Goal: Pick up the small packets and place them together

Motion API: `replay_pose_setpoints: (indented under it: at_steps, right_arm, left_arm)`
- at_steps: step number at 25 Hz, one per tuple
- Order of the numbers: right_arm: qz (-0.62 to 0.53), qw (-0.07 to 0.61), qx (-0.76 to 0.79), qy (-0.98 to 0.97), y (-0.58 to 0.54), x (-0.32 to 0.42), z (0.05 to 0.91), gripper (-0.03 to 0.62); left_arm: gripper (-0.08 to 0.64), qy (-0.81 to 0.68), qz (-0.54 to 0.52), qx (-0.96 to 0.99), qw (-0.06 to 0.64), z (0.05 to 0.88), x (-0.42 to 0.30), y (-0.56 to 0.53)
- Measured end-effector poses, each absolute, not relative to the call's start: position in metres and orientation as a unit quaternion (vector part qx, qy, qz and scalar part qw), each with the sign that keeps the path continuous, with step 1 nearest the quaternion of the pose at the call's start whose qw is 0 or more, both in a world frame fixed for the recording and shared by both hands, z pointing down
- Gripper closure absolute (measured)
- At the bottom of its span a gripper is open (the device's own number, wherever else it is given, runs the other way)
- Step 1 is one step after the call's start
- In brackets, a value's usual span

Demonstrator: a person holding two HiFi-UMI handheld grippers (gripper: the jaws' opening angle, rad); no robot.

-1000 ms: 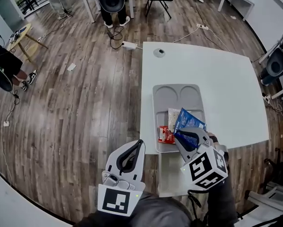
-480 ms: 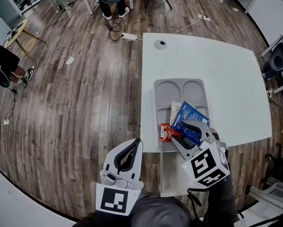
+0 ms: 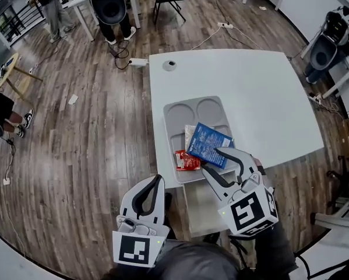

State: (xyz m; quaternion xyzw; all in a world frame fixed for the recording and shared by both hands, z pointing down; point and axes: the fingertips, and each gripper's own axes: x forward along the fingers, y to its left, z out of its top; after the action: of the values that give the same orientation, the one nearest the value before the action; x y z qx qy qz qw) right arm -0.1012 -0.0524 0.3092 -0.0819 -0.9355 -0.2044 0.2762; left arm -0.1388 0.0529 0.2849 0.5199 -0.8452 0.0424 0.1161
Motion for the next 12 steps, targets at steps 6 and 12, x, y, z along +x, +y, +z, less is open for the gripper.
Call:
replay_pose_setpoints:
  at_steps: [6,12]
  right_arm:
    - [-0.082,0.182,-0.072,-0.977,-0.034,-0.057,0.262,0.405]
    - [0.006,0.091,-0.038,-0.995,-0.025,-0.012,0.218,0.542]
  left_arm:
    - [0.560,-0.833,0.044,0.547,0.066,0.252,-0.105,0.036]
    - [0.560,-0.807,0.043,0.587,0.046,0.230,-0.058,0.020]
